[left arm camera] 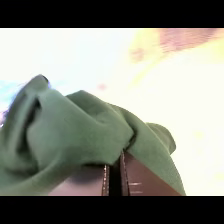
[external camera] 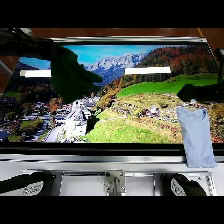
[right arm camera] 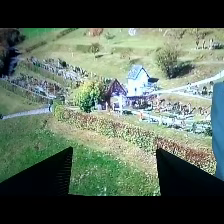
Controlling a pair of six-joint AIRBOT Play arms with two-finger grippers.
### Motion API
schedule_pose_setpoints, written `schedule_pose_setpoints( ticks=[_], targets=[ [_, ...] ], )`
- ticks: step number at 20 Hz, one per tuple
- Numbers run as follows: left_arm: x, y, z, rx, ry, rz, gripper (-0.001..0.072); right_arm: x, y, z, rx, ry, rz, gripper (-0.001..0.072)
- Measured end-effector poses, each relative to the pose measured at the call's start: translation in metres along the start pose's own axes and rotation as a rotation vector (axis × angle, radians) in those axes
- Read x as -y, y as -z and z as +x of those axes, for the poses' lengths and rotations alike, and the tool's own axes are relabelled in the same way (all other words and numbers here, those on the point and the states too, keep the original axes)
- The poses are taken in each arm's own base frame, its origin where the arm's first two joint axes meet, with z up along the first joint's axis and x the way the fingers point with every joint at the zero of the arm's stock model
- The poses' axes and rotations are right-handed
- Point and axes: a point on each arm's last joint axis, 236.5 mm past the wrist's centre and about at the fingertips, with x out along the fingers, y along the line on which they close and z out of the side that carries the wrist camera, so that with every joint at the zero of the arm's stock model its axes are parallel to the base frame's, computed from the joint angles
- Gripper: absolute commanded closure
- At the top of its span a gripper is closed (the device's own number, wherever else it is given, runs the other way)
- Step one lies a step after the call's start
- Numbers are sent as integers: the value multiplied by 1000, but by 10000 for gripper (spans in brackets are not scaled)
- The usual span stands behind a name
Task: Fold the shirts.
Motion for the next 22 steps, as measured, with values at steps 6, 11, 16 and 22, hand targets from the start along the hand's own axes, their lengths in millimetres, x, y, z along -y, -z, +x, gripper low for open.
schedule_pose_setpoints(
  ticks=[6, 11, 16, 22],
  targets=[
    [151, 36, 7, -78, 284, 105, 666, -13, 19, -56, 7, 20, -40, 76],
    [224, 113, 102, -246, 390, 80, 4, -1, 46, -55, -88, 69, -30, 76],
    [207, 155, 157, -399, 348, -78, 3, 16, 72, -30, -179, 108, 6, 75],
    [74, 193, 121, -644, 173, -177, 0, 54, 121, 24, -387, 198, 30, 76]
  ],
)
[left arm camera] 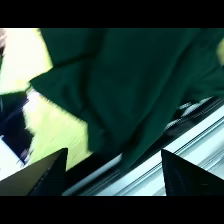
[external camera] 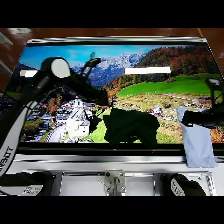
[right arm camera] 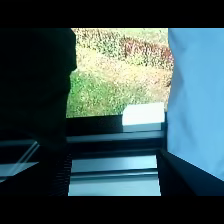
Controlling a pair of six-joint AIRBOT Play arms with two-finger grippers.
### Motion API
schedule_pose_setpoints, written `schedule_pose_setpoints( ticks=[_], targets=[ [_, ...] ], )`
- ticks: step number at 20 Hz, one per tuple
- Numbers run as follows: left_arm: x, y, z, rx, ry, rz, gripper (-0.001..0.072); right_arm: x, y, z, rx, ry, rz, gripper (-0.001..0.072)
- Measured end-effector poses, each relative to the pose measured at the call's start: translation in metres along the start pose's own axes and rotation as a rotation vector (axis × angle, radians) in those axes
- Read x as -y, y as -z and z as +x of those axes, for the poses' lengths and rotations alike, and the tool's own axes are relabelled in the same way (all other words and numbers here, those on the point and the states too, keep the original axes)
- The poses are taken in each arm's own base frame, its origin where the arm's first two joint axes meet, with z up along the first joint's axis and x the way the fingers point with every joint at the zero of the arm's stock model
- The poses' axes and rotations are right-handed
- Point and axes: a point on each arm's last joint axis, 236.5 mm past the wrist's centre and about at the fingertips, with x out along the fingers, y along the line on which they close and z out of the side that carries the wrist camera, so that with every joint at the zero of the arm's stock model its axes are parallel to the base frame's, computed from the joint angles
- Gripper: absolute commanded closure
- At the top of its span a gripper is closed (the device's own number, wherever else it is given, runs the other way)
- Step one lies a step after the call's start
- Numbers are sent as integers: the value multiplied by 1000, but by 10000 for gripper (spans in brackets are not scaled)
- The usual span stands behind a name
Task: Fold the shirts.
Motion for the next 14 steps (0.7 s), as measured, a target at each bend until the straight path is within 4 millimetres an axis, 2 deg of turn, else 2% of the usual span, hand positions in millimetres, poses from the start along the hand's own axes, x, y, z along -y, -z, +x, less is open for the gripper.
schedule_pose_setpoints(
  ticks=[2, 3, 7, 10, 14],
  targets=[
    [-23, 29, 0, -74, -4, -57, 0, -6, 11, 27, -79, -34, -3, 75],
    [-27, 46, 5, -115, 9, -80, 0, -13, 16, 40, -112, -66, -5, 76],
    [-13, 101, 54, -230, 85, -114, -1, -39, 36, 85, -238, -193, 5, 75],
    [9, 121, 90, -231, 111, -82, -1, -51, 48, 105, -314, -251, 18, 75],
    [37, 123, 124, -163, 120, -22, -1, -60, 52, 117, -351, -294, 34, 76]
  ],
)
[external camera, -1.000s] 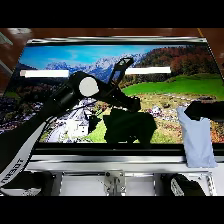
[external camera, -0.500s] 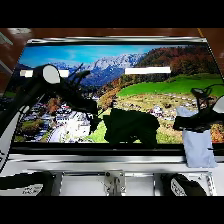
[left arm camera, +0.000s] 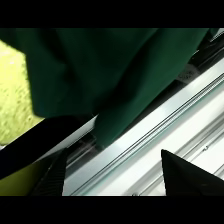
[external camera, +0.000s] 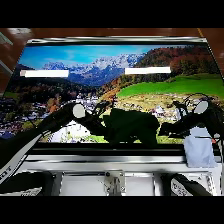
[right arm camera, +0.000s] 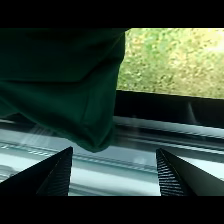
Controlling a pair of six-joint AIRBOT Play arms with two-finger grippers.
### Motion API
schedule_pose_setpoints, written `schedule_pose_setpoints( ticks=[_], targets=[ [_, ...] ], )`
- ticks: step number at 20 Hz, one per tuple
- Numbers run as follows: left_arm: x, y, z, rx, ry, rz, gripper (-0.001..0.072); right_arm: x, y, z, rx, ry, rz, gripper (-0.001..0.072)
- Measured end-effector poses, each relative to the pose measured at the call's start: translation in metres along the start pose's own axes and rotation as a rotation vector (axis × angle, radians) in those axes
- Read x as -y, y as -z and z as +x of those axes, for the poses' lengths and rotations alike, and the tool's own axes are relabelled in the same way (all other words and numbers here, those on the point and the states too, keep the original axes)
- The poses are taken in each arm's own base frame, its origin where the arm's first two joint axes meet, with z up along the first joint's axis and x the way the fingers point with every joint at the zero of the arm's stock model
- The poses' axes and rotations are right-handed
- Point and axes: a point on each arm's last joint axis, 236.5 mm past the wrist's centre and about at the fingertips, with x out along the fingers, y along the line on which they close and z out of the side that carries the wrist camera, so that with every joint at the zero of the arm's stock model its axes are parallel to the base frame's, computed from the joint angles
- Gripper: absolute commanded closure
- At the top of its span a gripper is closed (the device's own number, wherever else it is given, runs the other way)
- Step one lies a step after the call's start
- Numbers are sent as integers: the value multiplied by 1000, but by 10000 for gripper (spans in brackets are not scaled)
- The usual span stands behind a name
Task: Fold the shirts.
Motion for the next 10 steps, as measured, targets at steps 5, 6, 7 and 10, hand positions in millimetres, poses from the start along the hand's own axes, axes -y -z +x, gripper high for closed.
schedule_pose_setpoints(
  ticks=[5, 6, 7, 10],
  targets=[
    [2, -1, 40, 12, -18, 14, 134, -6, -4, 6, 3, -33, 14, 75],
    [1, -3, 45, 17, -21, -1, 174, -8, -4, 8, 1, -47, 18, 75],
    [-3, -5, 50, 22, -26, -21, 198, -11, -4, 11, -3, -65, 18, 75],
    [-6, -13, 57, 47, -28, -67, 663, -20, -1, 25, -28, -123, 30, 75]
  ],
)
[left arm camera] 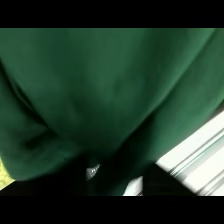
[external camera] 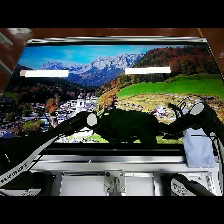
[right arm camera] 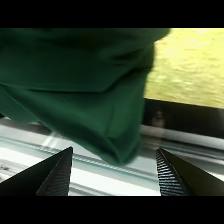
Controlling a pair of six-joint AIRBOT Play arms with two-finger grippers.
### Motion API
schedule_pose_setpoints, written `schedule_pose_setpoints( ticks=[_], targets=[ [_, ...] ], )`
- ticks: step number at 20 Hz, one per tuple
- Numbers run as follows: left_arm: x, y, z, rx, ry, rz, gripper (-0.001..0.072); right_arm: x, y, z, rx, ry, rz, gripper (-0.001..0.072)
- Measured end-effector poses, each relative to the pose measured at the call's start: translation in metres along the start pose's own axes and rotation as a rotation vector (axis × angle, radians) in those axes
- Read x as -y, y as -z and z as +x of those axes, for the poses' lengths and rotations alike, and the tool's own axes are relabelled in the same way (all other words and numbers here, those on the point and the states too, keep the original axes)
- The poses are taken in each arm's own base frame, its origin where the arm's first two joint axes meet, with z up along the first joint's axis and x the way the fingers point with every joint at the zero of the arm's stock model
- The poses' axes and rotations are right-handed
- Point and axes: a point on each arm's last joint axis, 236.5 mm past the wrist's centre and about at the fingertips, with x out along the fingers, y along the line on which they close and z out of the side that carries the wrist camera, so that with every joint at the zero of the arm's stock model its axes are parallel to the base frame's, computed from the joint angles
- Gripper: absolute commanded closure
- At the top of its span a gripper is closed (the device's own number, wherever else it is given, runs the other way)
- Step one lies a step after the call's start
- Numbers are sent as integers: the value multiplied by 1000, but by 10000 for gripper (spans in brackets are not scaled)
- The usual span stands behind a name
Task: Fold the shirts.
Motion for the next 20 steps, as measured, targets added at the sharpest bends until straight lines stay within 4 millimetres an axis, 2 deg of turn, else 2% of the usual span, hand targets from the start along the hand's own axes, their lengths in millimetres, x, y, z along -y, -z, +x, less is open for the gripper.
schedule_pose_setpoints(
  ticks=[3, 6, 7, 8, 9, 11, 13, 15, 17, 19, 20],
  targets=[
    [0, -3, 1, 9, 4, -11, 665, -1, 3, 16, -30, -36, 23, 75],
    [1, -11, -9, 40, 13, -10, 666, -6, 2, 29, -55, -86, 46, 79],
    [2, -16, -14, 57, 16, -10, 665, -9, 1, 33, -60, -102, 51, 229],
    [2, -21, -21, 77, 21, -10, 665, -12, 0, 38, -70, -112, 49, 459],
    [3, -27, -30, 99, 25, -10, 665, -17, 2, 43, -86, -119, 38, 651],
    [4, -40, -49, 151, 34, -7, 667, -22, 4, 51, -108, -113, 4, 649],
    [5, -56, -76, 219, 32, 32, 667, -26, 2, 49, -106, -93, -41, 649],
    [3, -75, -116, 307, -15, 118, 668, -30, -9, 29, -59, -62, -102, 649],
    [3, -96, -175, 425, -88, 212, 667, -40, -30, -11, 59, -11, -189, 649],
    [8, -115, -252, 577, -161, 283, 667, -61, -53, -76, 255, 44, -299, 649],
    [16, -122, -299, 676, -188, 309, 667, -79, -62, -119, 382, 69, -364, 649]
  ],
)
